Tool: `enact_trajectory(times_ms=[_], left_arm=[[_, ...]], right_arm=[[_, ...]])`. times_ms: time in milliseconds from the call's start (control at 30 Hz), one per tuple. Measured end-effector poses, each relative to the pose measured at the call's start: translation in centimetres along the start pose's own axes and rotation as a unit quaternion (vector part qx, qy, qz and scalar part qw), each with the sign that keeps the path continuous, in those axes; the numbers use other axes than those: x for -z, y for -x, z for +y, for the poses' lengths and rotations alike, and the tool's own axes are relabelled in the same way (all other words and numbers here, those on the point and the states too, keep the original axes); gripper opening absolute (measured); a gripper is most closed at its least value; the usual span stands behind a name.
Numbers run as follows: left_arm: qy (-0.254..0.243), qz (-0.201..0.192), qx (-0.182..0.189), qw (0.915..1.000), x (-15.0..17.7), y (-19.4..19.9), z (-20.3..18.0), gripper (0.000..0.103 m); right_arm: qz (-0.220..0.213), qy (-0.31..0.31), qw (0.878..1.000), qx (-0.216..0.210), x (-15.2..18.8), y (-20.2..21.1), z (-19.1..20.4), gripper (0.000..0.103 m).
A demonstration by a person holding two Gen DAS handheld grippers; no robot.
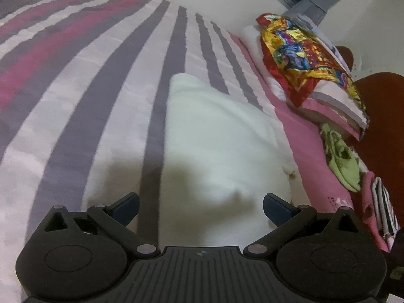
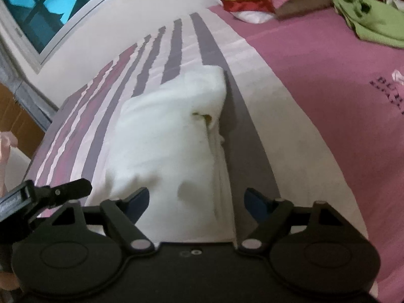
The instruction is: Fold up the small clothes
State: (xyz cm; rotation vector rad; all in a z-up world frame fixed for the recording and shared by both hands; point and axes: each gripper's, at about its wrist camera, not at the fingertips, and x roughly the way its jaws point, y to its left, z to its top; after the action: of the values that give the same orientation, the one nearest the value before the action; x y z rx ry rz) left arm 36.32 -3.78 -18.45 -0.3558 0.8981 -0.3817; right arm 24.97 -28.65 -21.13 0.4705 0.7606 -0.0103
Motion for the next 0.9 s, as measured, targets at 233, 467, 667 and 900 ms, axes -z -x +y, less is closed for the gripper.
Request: enact_trajectory(times_ms=[233, 467, 667, 900], left_arm=[[0.034, 0.011, 0.001, 0.9994, -0.2, -2.3, 0.6, 0.103], [0.043, 0.022, 0.013, 0.9988, -0.6, -4.5, 1.0, 0.103], [0.045, 0.025, 0.033, 0.9981, -1.0, -5.8, 1.0, 0.103], [0.049, 0.021, 0.053, 0.9972, -1.7, -7.0, 1.3, 0.095]], right_arm=[[0.0, 0.003, 1.0, 0.002, -0.1, -0.4, -0.2, 0.081], [0.005, 0.005, 1.0, 0.006, -0.8, -1.5, -0.5, 0.081], [0.006, 0.007, 1.0, 0.004, -1.6, -2.9, -0.6, 0.08], [0.004, 0.0, 1.0, -0.007, -3.0, -4.7, -1.0, 0.081]])
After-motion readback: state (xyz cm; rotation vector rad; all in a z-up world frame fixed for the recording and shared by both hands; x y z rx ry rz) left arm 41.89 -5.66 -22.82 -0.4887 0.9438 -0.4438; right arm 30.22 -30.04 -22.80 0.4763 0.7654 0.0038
